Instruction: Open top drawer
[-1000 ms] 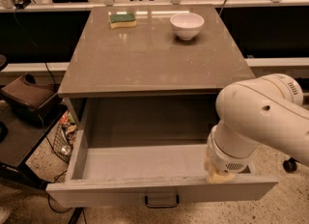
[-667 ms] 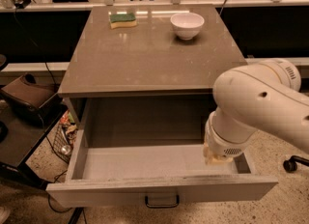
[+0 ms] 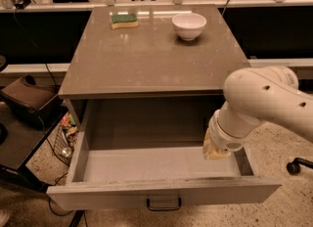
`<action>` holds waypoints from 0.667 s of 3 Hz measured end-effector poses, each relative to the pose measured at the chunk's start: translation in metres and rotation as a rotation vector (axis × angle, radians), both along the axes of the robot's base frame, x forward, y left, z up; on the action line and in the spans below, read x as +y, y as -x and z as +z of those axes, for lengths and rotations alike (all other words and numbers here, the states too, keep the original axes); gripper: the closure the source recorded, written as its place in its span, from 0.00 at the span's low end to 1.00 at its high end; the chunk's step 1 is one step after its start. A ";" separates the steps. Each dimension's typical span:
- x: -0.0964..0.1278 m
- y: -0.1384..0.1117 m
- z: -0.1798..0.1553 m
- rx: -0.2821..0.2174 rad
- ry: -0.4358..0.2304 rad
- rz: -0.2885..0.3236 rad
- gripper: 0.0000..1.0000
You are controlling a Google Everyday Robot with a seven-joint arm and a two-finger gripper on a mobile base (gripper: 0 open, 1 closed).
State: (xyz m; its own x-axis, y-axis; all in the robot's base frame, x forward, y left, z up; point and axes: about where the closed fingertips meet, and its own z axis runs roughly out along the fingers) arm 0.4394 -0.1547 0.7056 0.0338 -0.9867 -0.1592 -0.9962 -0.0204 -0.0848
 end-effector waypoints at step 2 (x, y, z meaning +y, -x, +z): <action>0.008 0.028 -0.067 0.133 -0.102 -0.014 1.00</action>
Offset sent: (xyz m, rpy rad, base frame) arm -0.0541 0.0155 -0.0890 0.1313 0.2168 -0.0170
